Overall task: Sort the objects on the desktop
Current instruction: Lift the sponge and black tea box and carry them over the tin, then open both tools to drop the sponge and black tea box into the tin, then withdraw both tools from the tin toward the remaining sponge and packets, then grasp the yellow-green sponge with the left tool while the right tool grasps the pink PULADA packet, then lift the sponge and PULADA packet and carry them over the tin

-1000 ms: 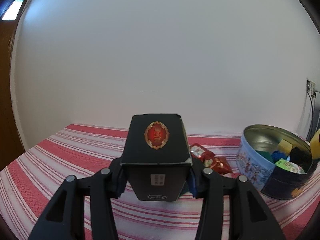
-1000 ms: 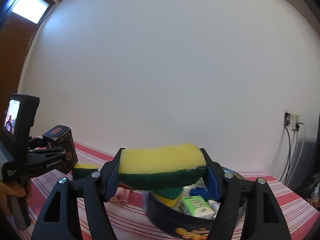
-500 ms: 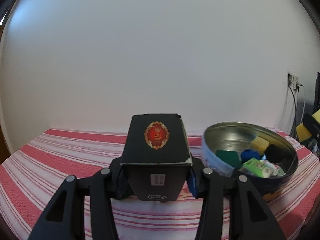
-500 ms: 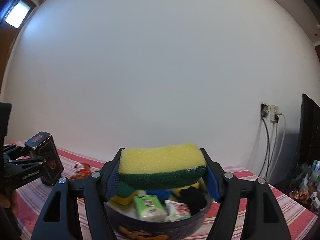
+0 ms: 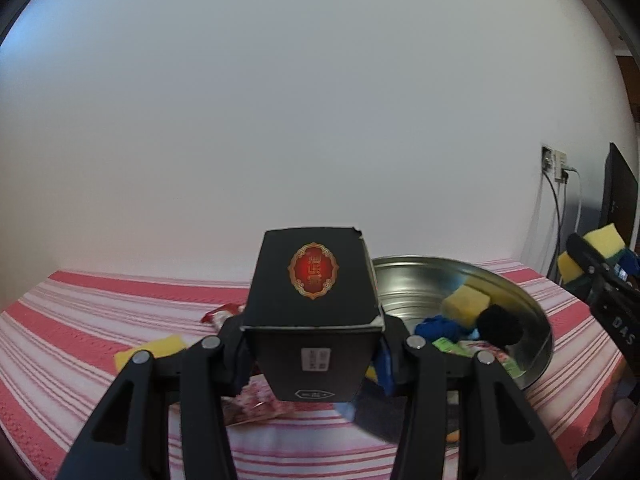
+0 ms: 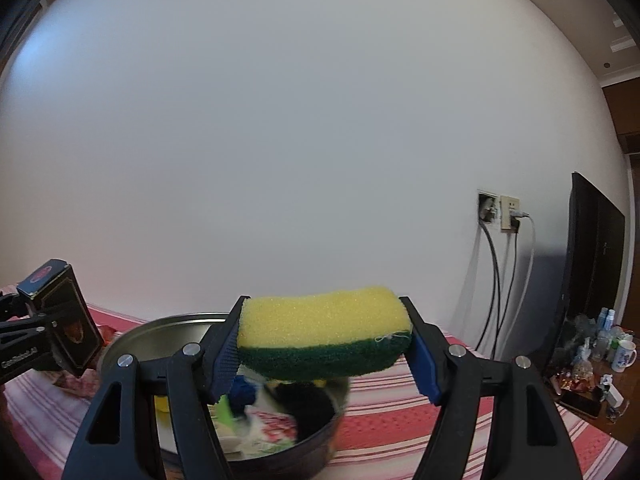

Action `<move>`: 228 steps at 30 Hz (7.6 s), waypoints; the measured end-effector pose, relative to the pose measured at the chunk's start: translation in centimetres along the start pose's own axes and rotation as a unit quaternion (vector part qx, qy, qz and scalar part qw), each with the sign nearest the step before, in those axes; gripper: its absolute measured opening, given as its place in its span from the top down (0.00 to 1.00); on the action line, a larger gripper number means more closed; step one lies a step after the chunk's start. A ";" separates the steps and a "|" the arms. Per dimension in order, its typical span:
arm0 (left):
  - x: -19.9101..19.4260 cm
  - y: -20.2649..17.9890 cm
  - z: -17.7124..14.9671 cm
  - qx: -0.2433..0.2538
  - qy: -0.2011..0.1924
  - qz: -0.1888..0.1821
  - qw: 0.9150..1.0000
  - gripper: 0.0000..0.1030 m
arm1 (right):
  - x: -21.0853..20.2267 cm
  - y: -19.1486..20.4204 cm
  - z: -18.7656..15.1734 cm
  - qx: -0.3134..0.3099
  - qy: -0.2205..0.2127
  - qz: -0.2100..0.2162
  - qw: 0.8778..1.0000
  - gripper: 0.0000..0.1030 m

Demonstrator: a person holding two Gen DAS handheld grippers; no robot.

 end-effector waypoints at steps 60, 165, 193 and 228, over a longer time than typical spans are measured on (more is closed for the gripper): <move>6.0 -6.0 0.0 -0.010 0.050 0.021 0.998 0.01 | 3.2 -3.8 0.5 0.102 0.050 -0.004 0.994 0.07; 4.5 15.2 -6.1 -0.039 0.193 -0.022 0.980 0.72 | 1.2 22.3 -2.6 0.020 0.211 0.256 0.943 0.07; 3.3 20.4 -5.8 -0.088 0.169 0.084 0.978 0.72 | 8.5 27.8 -10.7 -0.038 0.413 0.183 0.891 0.19; 2.4 20.9 -5.6 -0.083 0.152 0.104 0.979 0.71 | 4.7 26.8 -4.3 -0.002 0.199 0.257 0.946 0.49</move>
Point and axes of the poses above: each gripper's, at about its wrist camera, not at the fingertips, and x roughly the way its jaws point, y to its left, z to its top, the point moved 8 cm from there along x, roughly the way its jaws point, and after that the axes turned 1 degree about -y, right-handed, at the moved point
